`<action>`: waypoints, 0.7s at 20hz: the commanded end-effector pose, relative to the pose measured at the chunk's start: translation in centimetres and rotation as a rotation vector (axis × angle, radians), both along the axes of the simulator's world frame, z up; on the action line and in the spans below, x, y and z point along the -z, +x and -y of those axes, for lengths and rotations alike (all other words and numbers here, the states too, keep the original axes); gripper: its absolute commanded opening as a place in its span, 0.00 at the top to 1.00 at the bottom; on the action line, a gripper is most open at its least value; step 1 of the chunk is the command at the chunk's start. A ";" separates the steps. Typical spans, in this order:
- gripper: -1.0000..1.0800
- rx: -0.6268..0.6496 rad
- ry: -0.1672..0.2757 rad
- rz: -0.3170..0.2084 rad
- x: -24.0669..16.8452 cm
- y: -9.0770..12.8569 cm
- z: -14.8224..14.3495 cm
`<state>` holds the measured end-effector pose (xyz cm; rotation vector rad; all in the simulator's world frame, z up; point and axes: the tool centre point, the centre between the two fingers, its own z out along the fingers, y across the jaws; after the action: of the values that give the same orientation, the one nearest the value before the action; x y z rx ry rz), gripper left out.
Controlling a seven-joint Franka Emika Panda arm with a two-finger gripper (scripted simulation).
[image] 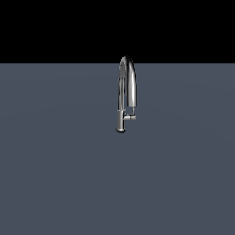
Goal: Turn on the faucet by rotating a designated handle.
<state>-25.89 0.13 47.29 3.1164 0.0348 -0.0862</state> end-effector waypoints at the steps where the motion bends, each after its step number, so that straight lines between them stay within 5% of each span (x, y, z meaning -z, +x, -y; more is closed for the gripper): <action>1: 1.00 0.000 0.000 0.000 0.0 0.0 0.0; 14: 1.00 0.050 0.044 -0.051 0.3 2.3 -0.2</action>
<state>-24.06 0.30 47.09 3.1511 -0.0247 -0.1507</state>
